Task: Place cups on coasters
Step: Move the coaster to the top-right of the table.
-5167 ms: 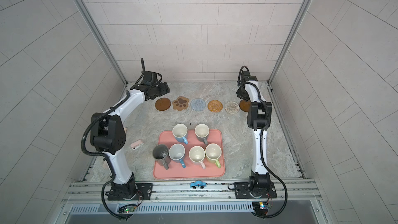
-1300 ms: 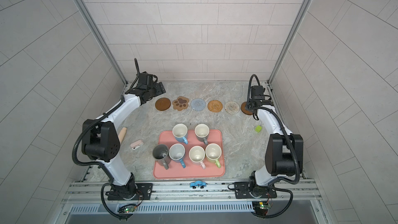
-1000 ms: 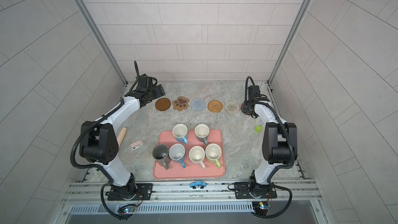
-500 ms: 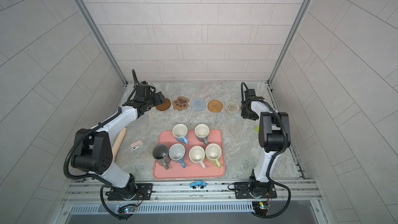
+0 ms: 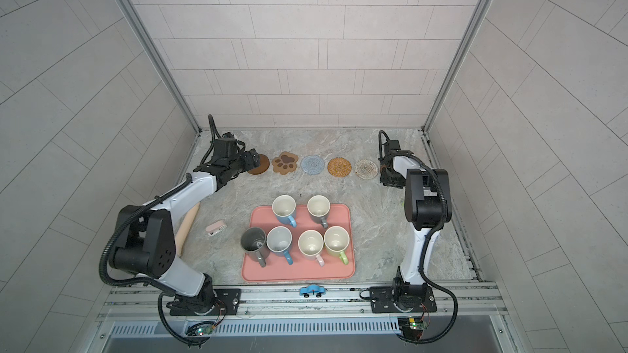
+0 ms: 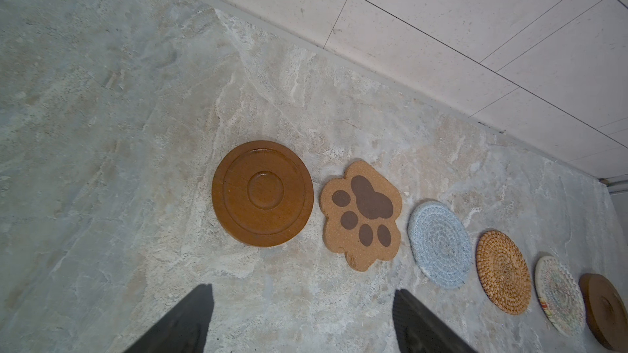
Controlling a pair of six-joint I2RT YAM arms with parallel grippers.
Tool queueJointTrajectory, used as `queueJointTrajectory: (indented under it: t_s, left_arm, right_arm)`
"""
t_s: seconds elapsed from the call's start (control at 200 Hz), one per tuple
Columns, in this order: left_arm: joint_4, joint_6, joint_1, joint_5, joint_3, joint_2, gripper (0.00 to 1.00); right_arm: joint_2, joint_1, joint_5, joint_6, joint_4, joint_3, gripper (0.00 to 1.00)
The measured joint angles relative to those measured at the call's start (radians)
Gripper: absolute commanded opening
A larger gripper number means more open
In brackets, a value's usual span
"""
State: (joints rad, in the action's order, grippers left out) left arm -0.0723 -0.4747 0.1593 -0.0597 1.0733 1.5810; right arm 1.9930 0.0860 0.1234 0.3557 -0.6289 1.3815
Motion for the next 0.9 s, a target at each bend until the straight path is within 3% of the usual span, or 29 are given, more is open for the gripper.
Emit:
queueJointTrajectory:
  t_s: [0.901]
  left_arm:
    - [0.016, 0.022, 0.0, -0.008, -0.06, -0.053, 0.9]
  right_arm:
    - [0.042, 0.011, 0.005, 0.01, 0.023, 0.048, 0.35]
